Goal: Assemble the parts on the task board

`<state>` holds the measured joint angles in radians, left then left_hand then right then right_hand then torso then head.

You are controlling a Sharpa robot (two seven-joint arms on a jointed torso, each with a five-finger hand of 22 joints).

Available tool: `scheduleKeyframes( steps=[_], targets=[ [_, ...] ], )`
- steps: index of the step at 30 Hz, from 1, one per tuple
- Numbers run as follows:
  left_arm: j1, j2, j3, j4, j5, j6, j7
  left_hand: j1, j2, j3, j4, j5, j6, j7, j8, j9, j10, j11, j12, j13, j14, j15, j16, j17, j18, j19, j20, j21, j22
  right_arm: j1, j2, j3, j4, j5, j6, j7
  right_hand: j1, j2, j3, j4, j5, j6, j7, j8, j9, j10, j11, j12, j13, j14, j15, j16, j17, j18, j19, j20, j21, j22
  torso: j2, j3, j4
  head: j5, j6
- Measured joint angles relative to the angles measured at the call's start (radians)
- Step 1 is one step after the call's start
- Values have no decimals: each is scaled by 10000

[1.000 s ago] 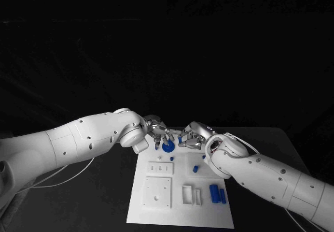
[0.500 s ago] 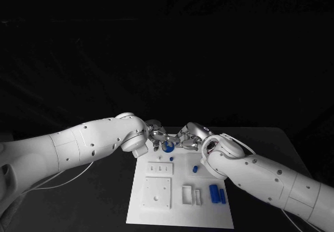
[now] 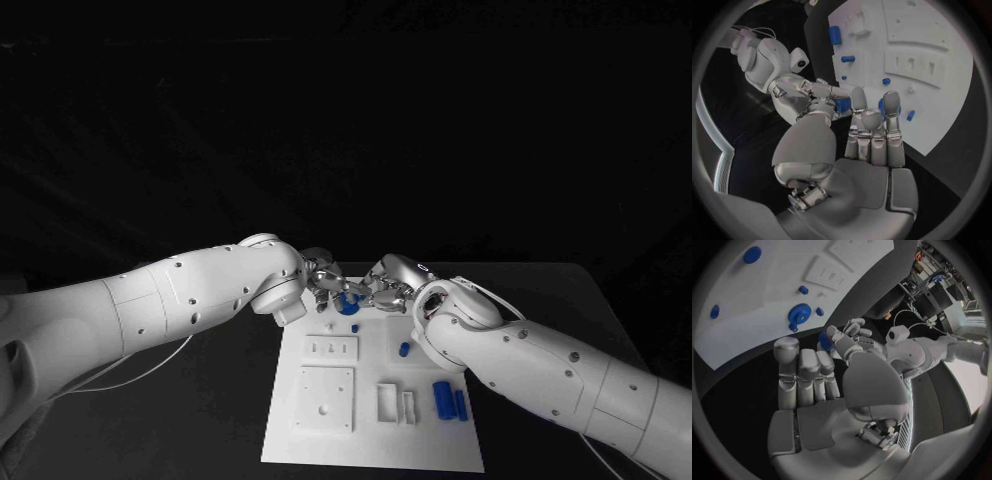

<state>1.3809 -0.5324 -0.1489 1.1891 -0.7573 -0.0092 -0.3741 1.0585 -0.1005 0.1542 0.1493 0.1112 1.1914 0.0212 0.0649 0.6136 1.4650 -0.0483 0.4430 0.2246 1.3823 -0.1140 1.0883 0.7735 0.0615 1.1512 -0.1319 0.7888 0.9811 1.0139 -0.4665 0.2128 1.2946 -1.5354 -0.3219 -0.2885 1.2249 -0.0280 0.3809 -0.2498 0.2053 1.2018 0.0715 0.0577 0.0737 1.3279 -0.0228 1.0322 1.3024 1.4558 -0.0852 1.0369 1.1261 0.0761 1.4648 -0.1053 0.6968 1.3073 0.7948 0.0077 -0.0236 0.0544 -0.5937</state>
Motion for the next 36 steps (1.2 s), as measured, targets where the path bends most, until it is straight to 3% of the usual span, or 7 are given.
scheduleKeyframes(
  steps=[5,10,18,24,30,36],
  targets=[
    [-4,5,-2,20,-25,-20,-22,-20,100,-45,-118,0,-10,-10,0,-59,0,0,-38,-1,0,0,0,-19,1,116,16,-332,386,1,4,-43,11,-5,3,-23,-9,-9,-1,-1,-1,0,0,11,0,0,0,0,0,0,0,0,-1,0,0,0,0,0,3,6,0,8,-8],
    [-5,41,-2,39,-39,-11,-42,-21,345,-170,-381,0,-35,-36,0,-111,0,0,-38,-1,1,0,0,-19,0,253,36,-660,750,1,28,-59,3,-14,3,-45,-7,-8,-2,-2,-1,0,0,22,0,0,1,0,0,-1,1,0,6,0,0,0,-78,0,2,12,7,8,-13],
    [-10,100,-9,10,-46,2,-78,45,614,-365,-739,241,-35,-35,0,-155,0,0,-38,-2,1,0,-1,-18,0,356,-2,-967,1149,1,36,-67,-4,-26,6,-61,7,6,-13,-12,-2,0,0,32,0,0,1,0,0,-1,2,0,6,-1,0,0,-78,0,3,19,8,12,-15],
    [-15,135,-12,-9,-48,3,-91,8,655,-377,-751,241,-35,-35,0,-185,0,0,-38,-3,1,0,-1,-18,-106,428,-3,-1172,1401,1,44,-68,-3,-33,10,-64,34,31,-15,-14,-3,0,0,31,0,0,1,0,0,-1,2,0,5,0,0,0,-78,0,5,15,-1,14,-10],
    [-19,153,-13,-10,-47,-3,-93,194,950,-404,-1099,853,-112,-41,0,-257,0,0,-84,-3,1,0,-1,-56,-106,434,3,-1310,1539,-2,48,-74,8,-36,28,-68,36,32,-16,-16,-10,0,0,27,0,0,1,-39,1,-2,2,0,4,-1,0,0,-78,0,8,12,0,1,-9],
    [-19,170,-8,-19,-31,-6,-91,221,1234,-428,-1444,937,-182,-34,0,-413,0,0,-153,-28,-71,0,-1,-104,-104,499,-2,-1480,1728,-6,47,-78,22,-39,55,-94,38,33,-28,-28,39,1,0,-4,0,-1,1,-39,0,-2,3,-39,3,0,0,0,-78,0,12,12,7,-13,-10]
  ],
)
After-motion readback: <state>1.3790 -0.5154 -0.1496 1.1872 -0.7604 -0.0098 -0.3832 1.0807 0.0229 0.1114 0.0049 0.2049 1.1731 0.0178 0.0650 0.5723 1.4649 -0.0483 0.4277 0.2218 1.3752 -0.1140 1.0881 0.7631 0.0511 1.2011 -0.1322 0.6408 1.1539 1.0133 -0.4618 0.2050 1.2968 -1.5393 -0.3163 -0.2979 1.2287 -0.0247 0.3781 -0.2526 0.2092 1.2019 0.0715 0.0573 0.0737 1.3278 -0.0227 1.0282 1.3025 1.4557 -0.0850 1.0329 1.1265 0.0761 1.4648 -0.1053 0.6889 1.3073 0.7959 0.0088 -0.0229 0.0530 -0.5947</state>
